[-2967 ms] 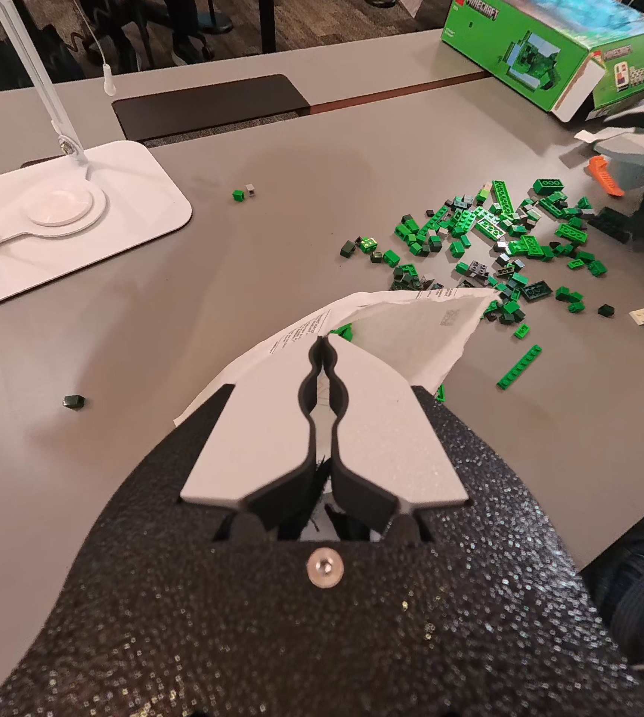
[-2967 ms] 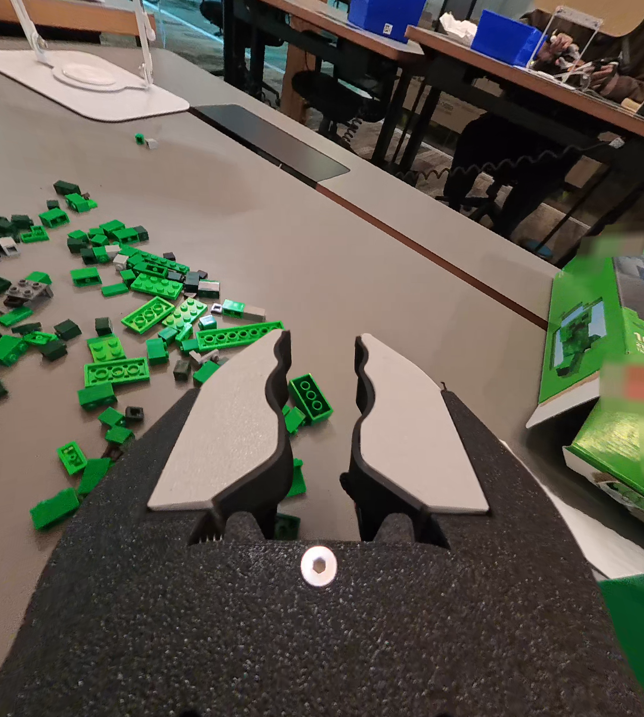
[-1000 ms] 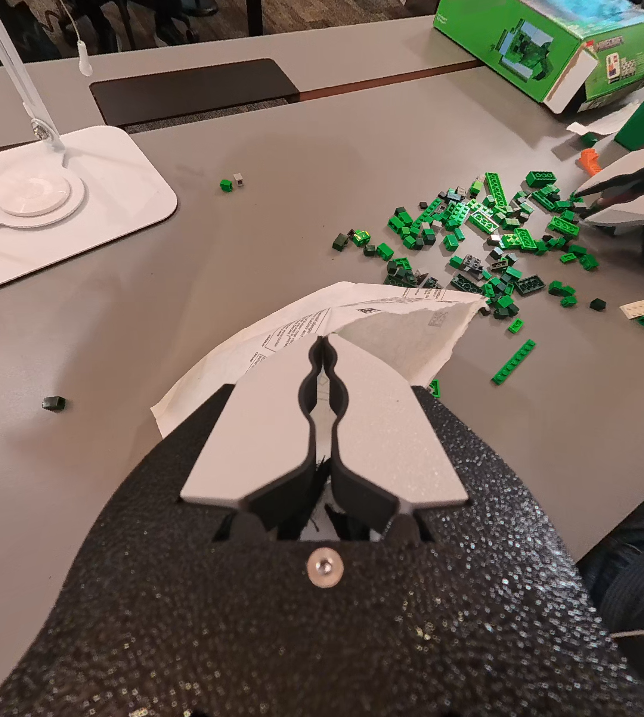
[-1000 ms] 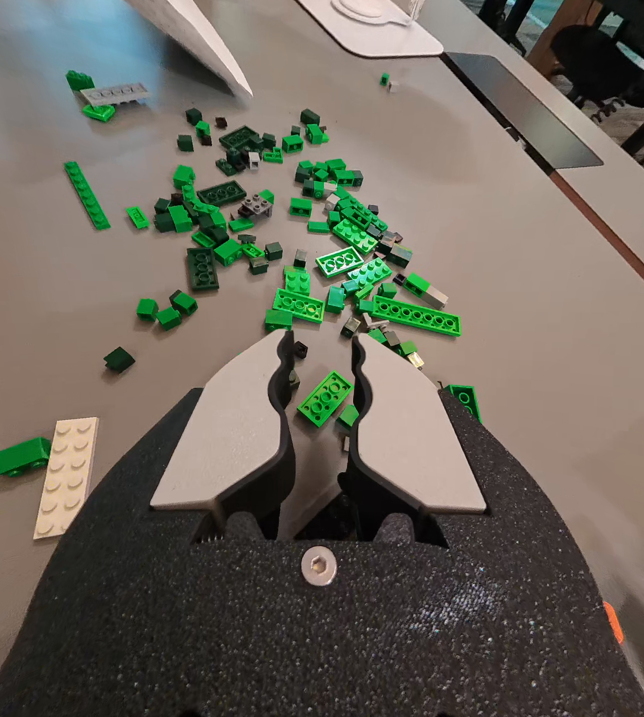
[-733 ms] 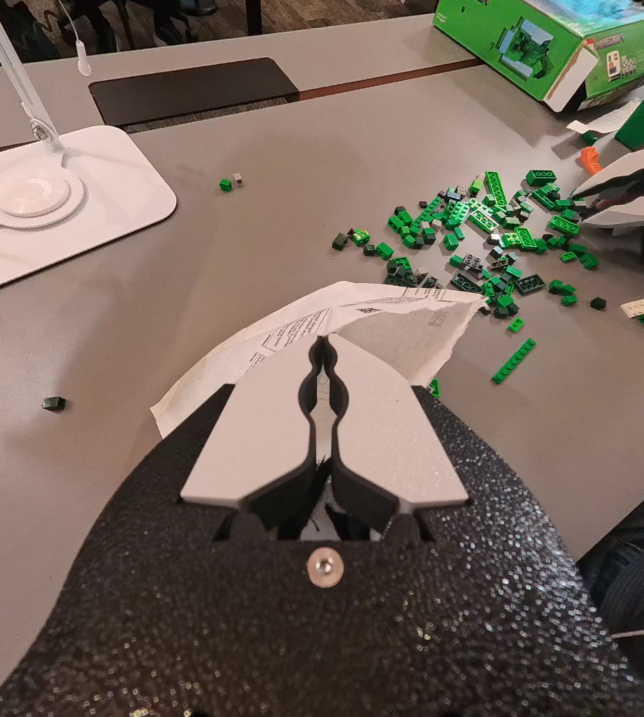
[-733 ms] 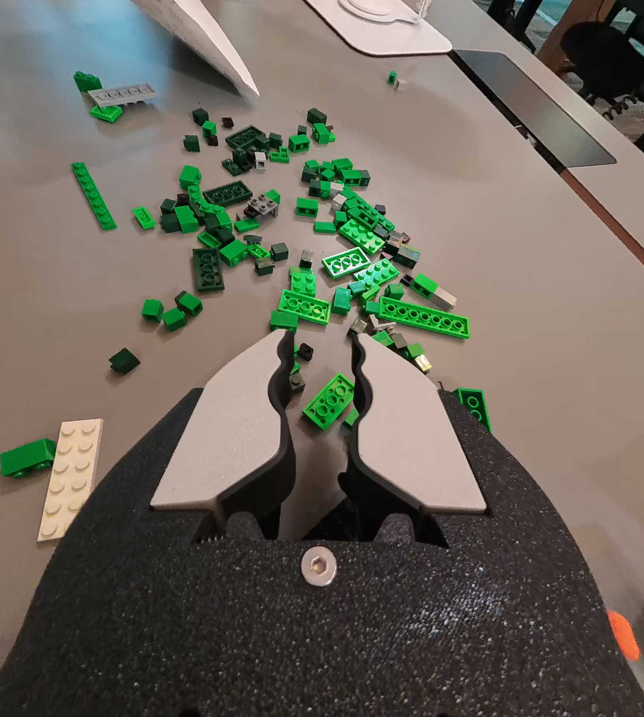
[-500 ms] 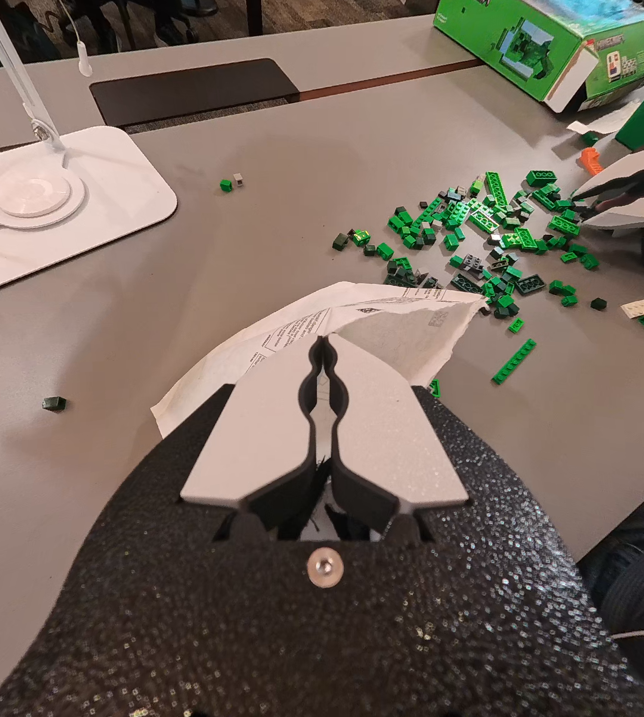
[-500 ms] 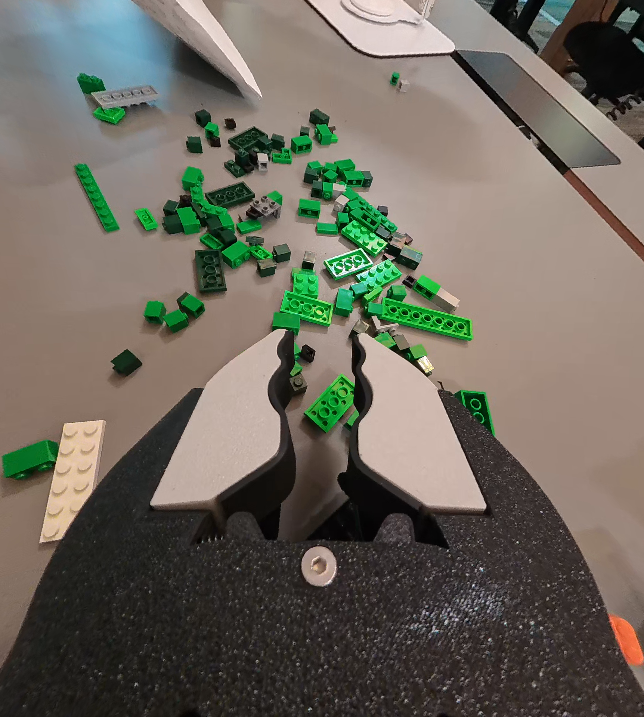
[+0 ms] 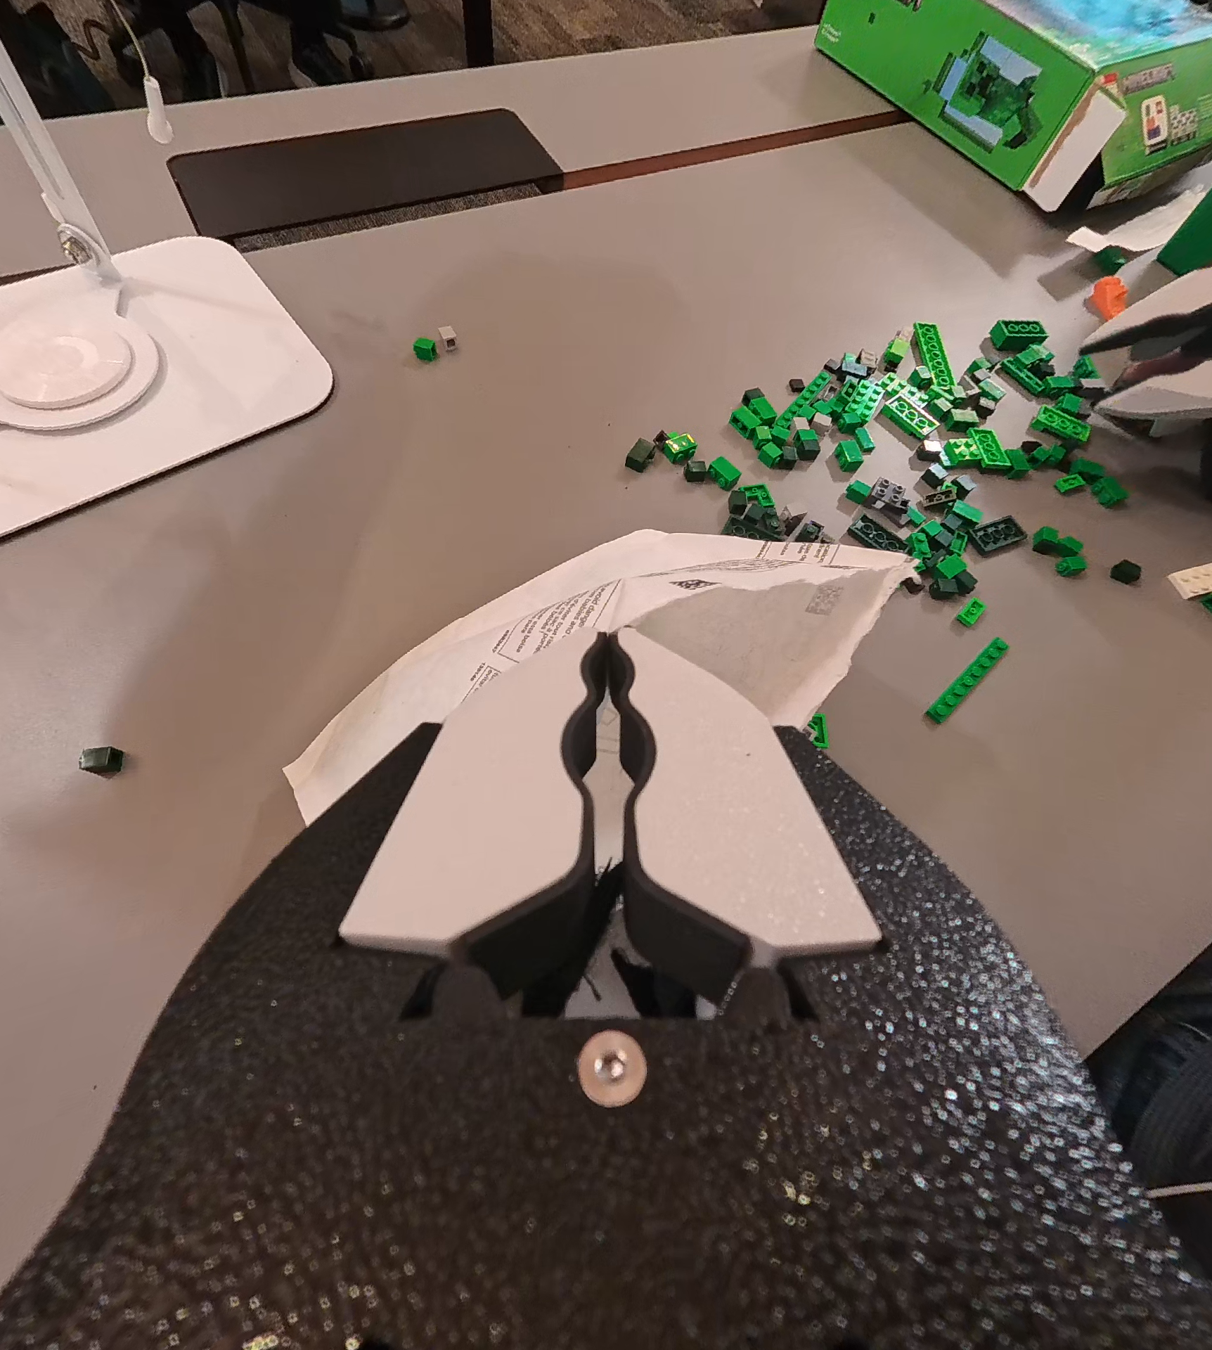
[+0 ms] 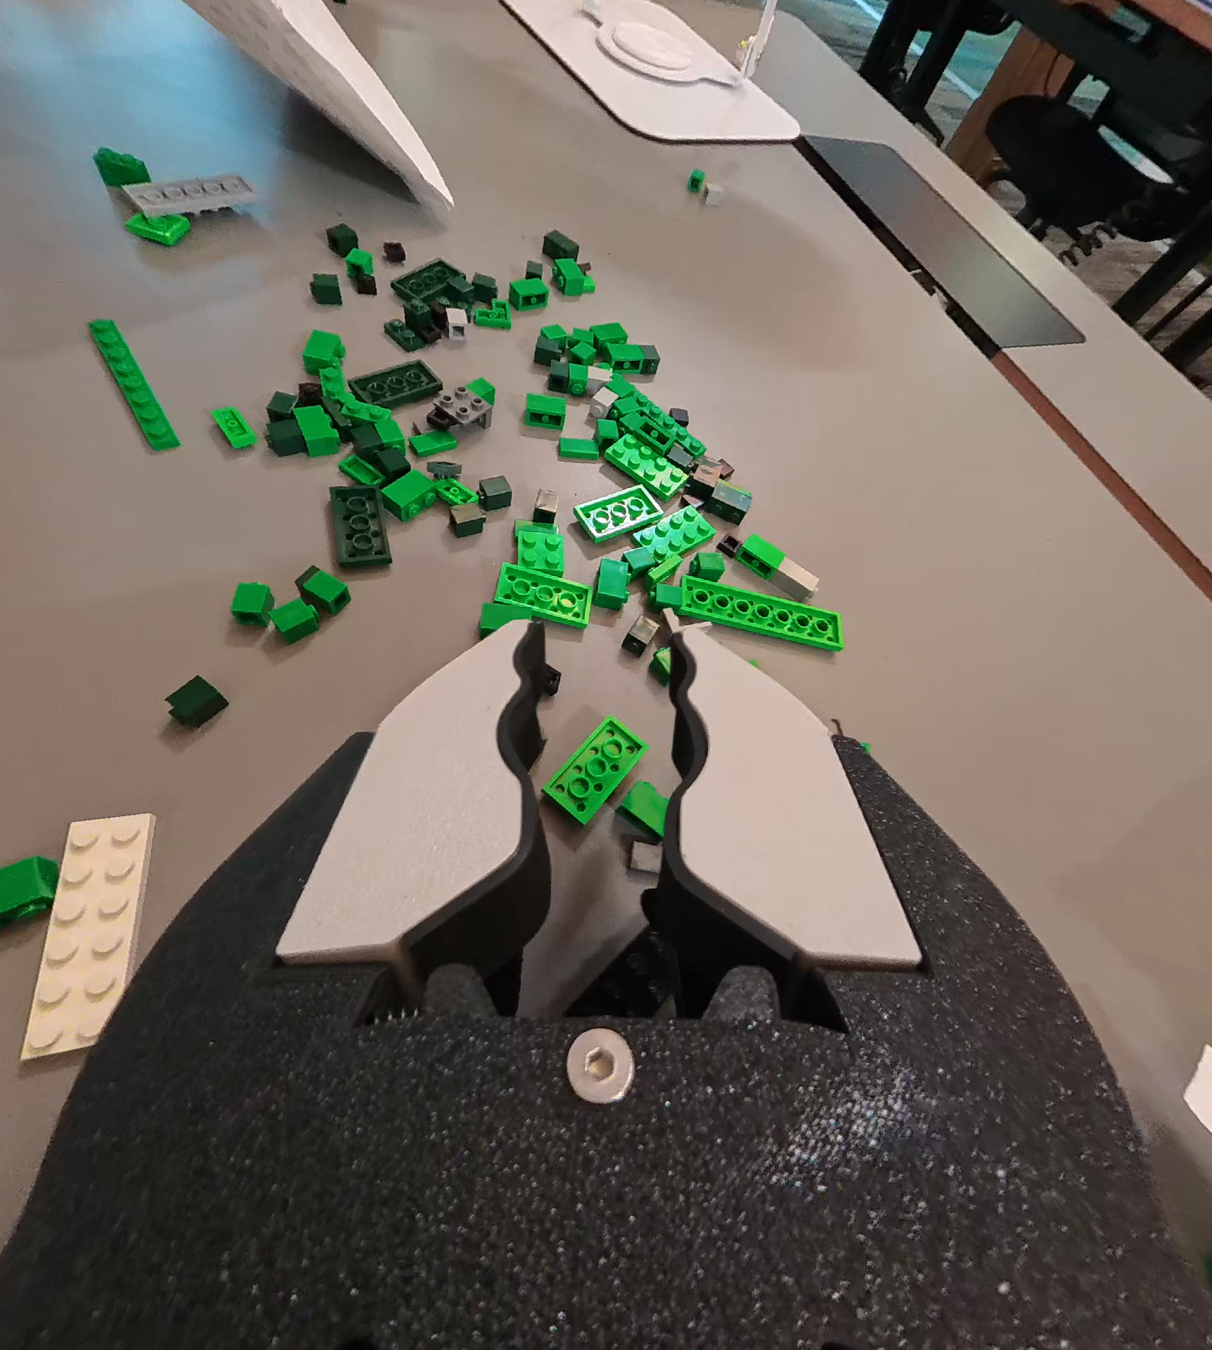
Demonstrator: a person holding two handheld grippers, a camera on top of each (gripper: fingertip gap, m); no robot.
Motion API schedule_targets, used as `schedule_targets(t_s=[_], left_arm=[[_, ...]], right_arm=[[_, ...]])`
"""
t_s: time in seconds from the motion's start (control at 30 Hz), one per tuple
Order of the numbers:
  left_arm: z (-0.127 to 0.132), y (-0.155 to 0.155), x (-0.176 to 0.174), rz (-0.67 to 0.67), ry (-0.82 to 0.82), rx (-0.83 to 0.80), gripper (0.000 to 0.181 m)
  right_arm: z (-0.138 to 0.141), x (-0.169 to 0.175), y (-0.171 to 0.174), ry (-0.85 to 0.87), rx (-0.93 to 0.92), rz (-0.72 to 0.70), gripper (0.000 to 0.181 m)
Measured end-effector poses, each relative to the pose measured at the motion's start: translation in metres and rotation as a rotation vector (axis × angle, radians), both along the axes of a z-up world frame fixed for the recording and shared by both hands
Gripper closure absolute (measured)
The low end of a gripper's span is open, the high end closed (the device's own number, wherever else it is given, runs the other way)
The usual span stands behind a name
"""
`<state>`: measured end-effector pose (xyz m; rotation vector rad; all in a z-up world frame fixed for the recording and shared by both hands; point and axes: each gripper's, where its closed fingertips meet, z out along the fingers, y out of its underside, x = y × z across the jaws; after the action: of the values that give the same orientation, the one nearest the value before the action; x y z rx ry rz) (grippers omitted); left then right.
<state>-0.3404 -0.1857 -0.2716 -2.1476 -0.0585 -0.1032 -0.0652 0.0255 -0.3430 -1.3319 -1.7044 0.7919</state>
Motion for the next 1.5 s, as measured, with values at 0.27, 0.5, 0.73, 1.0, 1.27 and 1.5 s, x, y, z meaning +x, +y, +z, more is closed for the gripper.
schedule_targets(t_s=[0.27,0.5,0.73,1.0,1.27,1.5], left_arm=[[0.000,0.000,0.000,-0.001,-0.003,0.000,0.181],[0.000,0.000,0.000,-0.002,-0.004,-0.001,0.181],[0.000,-0.001,0.000,-0.002,-0.005,-0.001,0.181],[0.000,-0.001,0.000,-0.002,-0.005,-0.002,0.181],[0.000,-0.001,0.000,-0.003,-0.005,-0.002,0.181],[0.000,-0.001,0.000,-0.003,-0.005,-0.001,0.181]], right_arm=[[0.007,0.000,0.002,0.045,0.015,-0.006,0.152],[0.006,0.000,0.006,0.042,0.039,-0.024,0.151],[0.008,0.001,0.009,0.049,0.049,-0.038,0.151],[0.007,0.000,0.010,0.045,0.052,-0.040,0.150],[0.009,0.001,0.012,0.053,0.065,-0.050,0.151],[0.039,0.037,0.076,0.149,0.159,-0.416,0.150]])
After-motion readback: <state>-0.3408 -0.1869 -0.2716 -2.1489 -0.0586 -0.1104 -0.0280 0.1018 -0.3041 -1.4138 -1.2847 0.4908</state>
